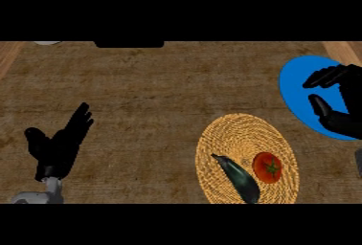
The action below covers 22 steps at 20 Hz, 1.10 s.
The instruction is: Pick the tomato from the placemat and place it in the plate
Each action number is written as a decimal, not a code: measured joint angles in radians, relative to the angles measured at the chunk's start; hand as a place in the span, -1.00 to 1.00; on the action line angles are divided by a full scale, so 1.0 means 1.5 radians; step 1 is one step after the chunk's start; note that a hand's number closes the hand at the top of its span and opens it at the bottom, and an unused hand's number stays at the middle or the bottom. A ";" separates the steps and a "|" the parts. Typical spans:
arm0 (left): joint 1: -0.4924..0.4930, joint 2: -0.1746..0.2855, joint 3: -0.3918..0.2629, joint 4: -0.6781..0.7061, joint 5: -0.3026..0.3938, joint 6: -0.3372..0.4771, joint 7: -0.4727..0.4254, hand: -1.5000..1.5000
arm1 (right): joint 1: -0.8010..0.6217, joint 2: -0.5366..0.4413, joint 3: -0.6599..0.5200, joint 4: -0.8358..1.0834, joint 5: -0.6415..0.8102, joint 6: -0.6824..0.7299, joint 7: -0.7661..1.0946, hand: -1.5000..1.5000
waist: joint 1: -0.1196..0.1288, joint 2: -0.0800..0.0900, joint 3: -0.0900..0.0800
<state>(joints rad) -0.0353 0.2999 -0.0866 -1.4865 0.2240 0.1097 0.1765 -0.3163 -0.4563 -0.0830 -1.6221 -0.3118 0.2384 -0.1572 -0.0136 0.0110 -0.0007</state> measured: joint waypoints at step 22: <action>0.034 -0.080 -0.048 0.042 -0.020 0.009 0.004 0.00 | 0.108 -0.210 0.008 0.166 0.286 0.095 -0.393 -1.00 | 0.007 -0.009 0.001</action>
<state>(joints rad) 0.0156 0.1793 -0.1580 -1.4229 0.1941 0.1233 0.1829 -0.1544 -0.7714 -0.0715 -1.3726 0.1165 0.3812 -0.7475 -0.0025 -0.0023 0.0013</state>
